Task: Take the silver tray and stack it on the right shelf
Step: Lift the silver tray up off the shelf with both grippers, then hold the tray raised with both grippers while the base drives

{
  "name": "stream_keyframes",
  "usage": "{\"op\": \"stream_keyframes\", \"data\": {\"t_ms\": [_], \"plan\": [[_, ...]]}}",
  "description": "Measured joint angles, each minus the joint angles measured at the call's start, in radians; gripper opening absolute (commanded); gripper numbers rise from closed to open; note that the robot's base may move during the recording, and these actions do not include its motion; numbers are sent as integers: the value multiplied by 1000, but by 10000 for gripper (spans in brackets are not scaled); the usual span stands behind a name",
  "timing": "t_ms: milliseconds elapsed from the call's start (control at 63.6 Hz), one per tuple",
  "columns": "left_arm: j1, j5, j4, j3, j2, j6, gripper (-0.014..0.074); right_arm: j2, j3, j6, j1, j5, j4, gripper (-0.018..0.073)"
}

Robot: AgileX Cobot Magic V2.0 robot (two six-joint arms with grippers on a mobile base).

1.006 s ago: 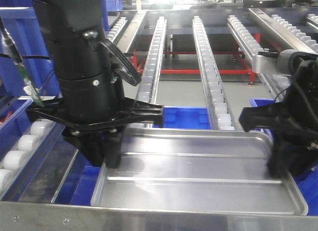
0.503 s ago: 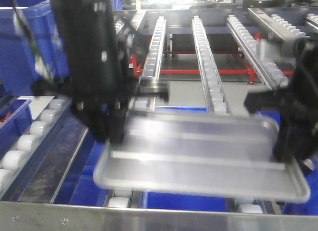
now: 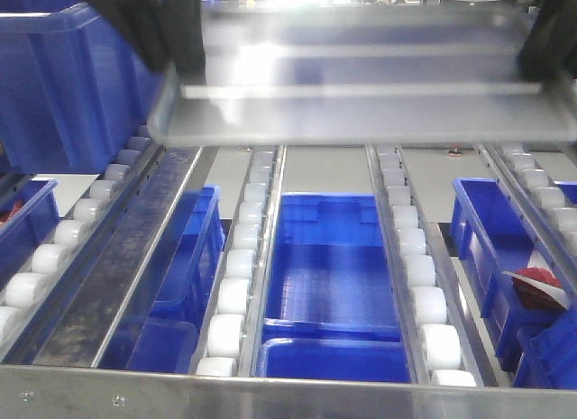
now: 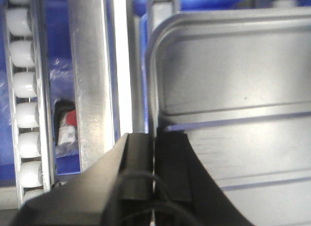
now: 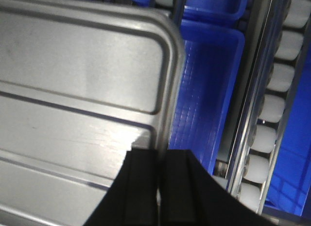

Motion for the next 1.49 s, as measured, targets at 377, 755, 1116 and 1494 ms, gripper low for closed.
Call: {"op": "stream_keyframes", "data": {"t_ms": [377,755,1116,1494], "plan": [[-8,18,20,0,-65,0,-93,-32,-13,-2,2,6,17,57],[-8,34,23,0,-65,2,-93,-32,-13,-2,4,14,26,57],[-8,36,23,0,-65,2,-93,-32,-13,-2,4,14,26,57],[-8,39,23,0,-65,2,-93,-32,-13,-2,5,14,29,57]]}}
